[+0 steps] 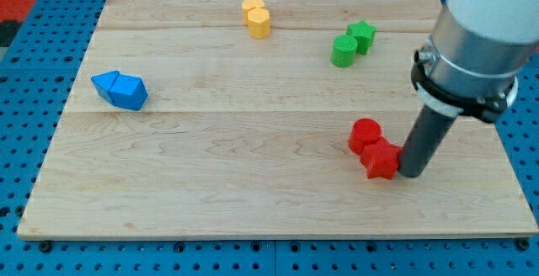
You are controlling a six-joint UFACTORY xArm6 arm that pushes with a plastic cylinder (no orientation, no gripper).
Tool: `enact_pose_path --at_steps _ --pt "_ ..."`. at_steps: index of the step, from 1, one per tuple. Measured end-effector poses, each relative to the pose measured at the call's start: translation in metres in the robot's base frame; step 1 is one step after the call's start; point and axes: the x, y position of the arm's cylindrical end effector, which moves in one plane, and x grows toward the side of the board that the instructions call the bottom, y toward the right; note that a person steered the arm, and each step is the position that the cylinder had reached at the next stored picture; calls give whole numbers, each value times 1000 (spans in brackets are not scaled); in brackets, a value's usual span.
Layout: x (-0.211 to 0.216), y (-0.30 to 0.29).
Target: Place the red blocks at the center of the board
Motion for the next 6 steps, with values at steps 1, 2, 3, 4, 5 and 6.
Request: enact_pose_path --at_steps 1,2,3,4,5,6 --pt "-22 -22" --pt "-6 -19" --pt "27 -15" --pt "0 -53" --pt "-53 -77" --pt "-91 -94"
